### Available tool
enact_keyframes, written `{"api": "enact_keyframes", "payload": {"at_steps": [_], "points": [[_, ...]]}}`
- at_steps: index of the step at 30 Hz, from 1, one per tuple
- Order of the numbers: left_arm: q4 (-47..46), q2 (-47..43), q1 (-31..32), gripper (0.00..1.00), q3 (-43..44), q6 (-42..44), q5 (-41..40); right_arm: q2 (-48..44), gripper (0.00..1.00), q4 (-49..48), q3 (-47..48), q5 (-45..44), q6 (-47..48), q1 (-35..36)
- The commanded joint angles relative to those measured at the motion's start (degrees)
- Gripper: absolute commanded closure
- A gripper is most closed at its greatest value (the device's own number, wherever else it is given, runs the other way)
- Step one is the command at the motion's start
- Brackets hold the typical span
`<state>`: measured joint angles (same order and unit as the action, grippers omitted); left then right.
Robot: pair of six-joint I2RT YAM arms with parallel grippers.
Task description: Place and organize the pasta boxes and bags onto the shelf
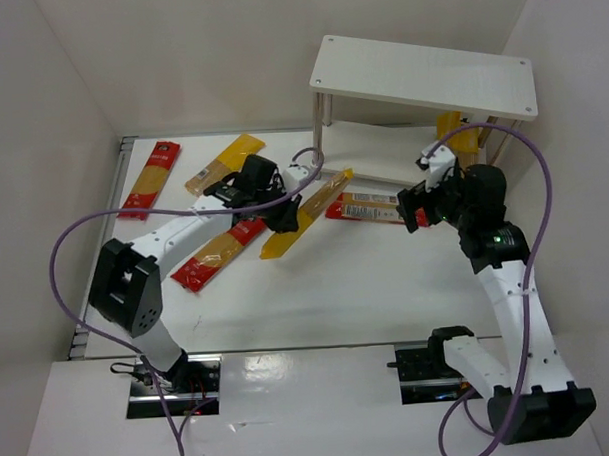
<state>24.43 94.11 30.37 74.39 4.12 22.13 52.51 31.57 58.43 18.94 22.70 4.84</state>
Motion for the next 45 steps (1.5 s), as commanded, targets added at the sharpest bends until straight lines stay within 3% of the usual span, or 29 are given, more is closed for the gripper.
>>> {"api": "enact_keyframes", "payload": {"at_steps": [1,10,16,17,22,34,45], "points": [[-10.8,1.33,3.81,1.0,10.04,-7.72,-6.03,-3.98,0.0,-0.02,0.01,2.85,-2.13,-5.7],[-0.71,18.2,8.83,1.0,34.22,-15.53,-22.82,-7.34,0.0,1.21,-2.97,5.85,-2.66,-15.38],[7.98,29.96,9.36,1.0,52.14,-19.31,-25.21,-11.63,0.0,0.16,-6.04,9.7,-2.66,-21.26],[9.22,31.74,9.36,1.0,58.7,-20.11,-24.68,-11.64,0.0,0.16,-6.83,9.71,-2.66,-21.8],[13.0,39.73,8.74,1.0,71.31,-23.45,-22.76,-14.37,0.0,0.68,-7.9,10.76,-2.66,-24.17],[10.12,46.61,7.6,1.0,78.54,-26.18,-9.83,-15.6,0.0,1.74,-7.9,11.82,-1.6,-26.99],[12.05,57.32,7.07,1.0,98.48,-26.18,-15.98,-15.6,0.0,2.79,-7.9,12.87,-0.55,-28.04]]}}
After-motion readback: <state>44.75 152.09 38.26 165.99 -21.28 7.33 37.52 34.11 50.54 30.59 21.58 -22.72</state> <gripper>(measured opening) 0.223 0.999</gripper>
